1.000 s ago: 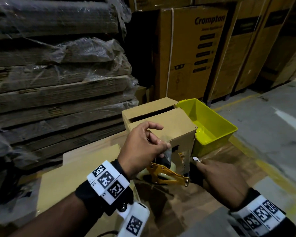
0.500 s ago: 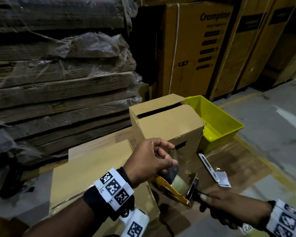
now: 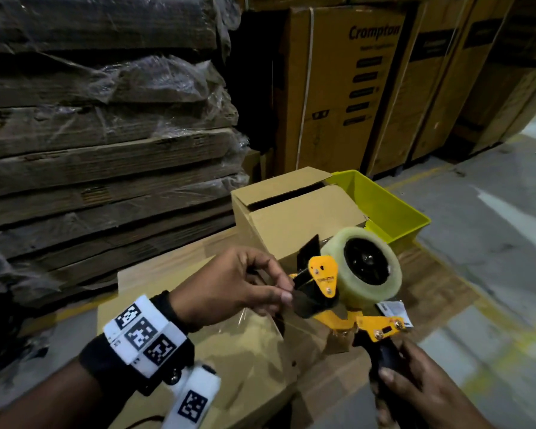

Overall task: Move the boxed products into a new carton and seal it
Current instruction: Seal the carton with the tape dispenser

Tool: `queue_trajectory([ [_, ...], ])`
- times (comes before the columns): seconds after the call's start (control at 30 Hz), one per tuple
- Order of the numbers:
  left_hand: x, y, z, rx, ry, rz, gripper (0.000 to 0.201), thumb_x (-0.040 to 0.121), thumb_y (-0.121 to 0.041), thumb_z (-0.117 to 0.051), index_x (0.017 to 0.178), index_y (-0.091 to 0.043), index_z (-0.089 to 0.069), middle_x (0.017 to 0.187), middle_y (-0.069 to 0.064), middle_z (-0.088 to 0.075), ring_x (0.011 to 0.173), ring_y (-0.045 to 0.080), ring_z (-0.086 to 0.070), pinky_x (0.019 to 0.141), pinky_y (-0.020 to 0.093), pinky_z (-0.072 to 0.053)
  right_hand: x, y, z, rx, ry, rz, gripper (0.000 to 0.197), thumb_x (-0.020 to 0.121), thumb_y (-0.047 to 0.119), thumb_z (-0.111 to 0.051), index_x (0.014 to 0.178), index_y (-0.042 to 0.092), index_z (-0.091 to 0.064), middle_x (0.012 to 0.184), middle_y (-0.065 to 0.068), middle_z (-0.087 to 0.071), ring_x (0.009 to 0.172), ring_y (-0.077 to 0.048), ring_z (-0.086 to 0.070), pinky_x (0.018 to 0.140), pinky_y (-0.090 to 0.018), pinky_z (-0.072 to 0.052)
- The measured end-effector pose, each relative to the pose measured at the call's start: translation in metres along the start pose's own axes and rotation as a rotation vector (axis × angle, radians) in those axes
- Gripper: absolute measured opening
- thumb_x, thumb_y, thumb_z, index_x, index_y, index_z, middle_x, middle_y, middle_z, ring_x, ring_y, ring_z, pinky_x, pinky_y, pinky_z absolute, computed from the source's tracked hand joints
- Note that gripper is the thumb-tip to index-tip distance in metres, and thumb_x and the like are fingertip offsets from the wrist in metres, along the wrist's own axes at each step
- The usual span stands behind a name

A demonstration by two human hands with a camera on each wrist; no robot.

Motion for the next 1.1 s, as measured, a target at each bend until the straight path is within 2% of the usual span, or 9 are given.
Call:
queue_trajectory([
  [0.13,-0.003,0.026,0.026,-0.112,-0.094,0.06,0.01,0.08,0.007,-0.072,0.089,0.002,-0.069,0.084,0.017,-0.074,0.078,0.021,-0.07,0.08,0.033,-0.058,0.012,0.024,-0.022,-0.104,-0.023,0.192,0.048,0.076,-0.015,-0.061,0.118,-0.007,-0.039,0.092,-0.03,-0.066,0.077,-0.048,-0.067,0.06,-0.039,-0.055],
  [0.33,-0.001,0.058,0.053,-0.333,-0.223,0.155,0.022,0.097,0.0,-0.052,0.11,0.01,-0.065,0.103,0.022,-0.071,0.094,0.025,-0.067,0.096,0.038,-0.055,0.038,0.035,-0.045,-0.297,-0.046,0.331,0.056,0.081,-0.015,-0.063,0.125,0.012,-0.04,0.106,-0.017,-0.07,0.101,-0.028,-0.068,0.081,-0.033,-0.056],
  [0.5,0.013,0.062,0.064,-0.417,-0.321,0.196,0.024,0.097,-0.021,-0.059,0.099,0.0,-0.07,0.095,0.017,-0.07,0.086,0.022,-0.067,0.086,0.038,-0.059,0.051,0.029,-0.047,-0.308,-0.107,0.397,0.072,0.074,-0.02,-0.067,0.126,0.022,-0.041,0.113,-0.009,-0.069,0.103,-0.031,-0.068,0.092,-0.039,-0.053],
  [0.6,0.023,0.075,0.066,-0.397,-0.297,0.24,0.013,0.095,-0.004,-0.059,0.088,0.0,-0.069,0.083,0.011,-0.07,0.072,0.013,-0.068,0.063,0.023,-0.057,0.057,0.024,-0.043,-0.312,-0.14,0.407,0.099,0.069,-0.025,-0.067,0.142,0.032,-0.033,0.112,-0.004,-0.07,0.106,-0.028,-0.067,0.099,-0.044,-0.046],
  [0.7,0.029,0.089,0.066,-0.454,-0.236,0.297,0.035,0.097,0.002,-0.052,0.072,-0.008,-0.074,0.072,0.004,-0.071,0.061,0.007,-0.067,0.054,0.016,-0.053,0.06,0.03,-0.048,-0.395,-0.117,0.45,0.104,0.069,-0.023,-0.07,0.139,0.048,-0.039,0.123,0.007,-0.066,0.12,-0.015,-0.059,0.105,-0.042,-0.041],
  [0.83,0.04,0.094,0.076,-0.428,-0.219,0.321,0.016,0.094,0.002,-0.054,0.102,0.008,-0.067,0.095,0.014,-0.068,0.072,0.013,-0.067,0.06,0.02,-0.057,0.061,0.045,-0.06,-0.369,0.0,0.435,0.091,0.075,-0.026,-0.061,0.124,0.05,-0.049,0.122,-0.003,-0.066,0.105,-0.025,-0.067,0.086,-0.039,-0.055],
  [0.93,0.052,0.097,0.083,-0.352,-0.175,0.351,0.03,0.093,0.008,-0.053,0.081,-0.007,-0.076,0.085,0.007,-0.073,0.073,0.018,-0.059,0.068,0.026,-0.052,0.068,0.05,-0.066,-0.382,0.065,0.396,0.082,0.078,-0.022,-0.061,0.126,0.042,-0.046,0.116,-0.006,-0.065,0.089,-0.033,-0.066,0.062,-0.043,-0.056],
  [1.0,0.056,0.093,0.088,-0.247,-0.186,0.361,0.046,0.092,0.015,-0.048,0.068,-0.013,-0.076,0.074,0.0,-0.073,0.068,0.012,-0.062,0.064,0.023,-0.053,0.076,0.052,-0.066,-0.401,0.069,0.382,0.076,0.078,-0.021,-0.062,0.131,0.029,-0.042,0.115,-0.01,-0.063,0.086,-0.036,-0.065,0.058,-0.04,-0.055],
  [1.1,0.061,0.083,0.098,-0.119,-0.231,0.322,0.046,0.089,0.018,-0.051,0.063,-0.015,-0.072,0.06,-0.005,-0.068,0.054,0.003,-0.063,0.054,0.016,-0.052,0.088,0.055,-0.066,-0.388,0.05,0.358,0.072,0.078,-0.022,-0.061,0.128,0.028,-0.045,0.109,-0.014,-0.062,0.083,-0.036,-0.067,0.057,-0.038,-0.054],
])
Point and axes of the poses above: each hand's wrist, its own x-axis towards the middle knuckle, its own z-axis out of the back of the hand, y = z × x, the point moved 10 cm from there along x, towards the middle knuckle
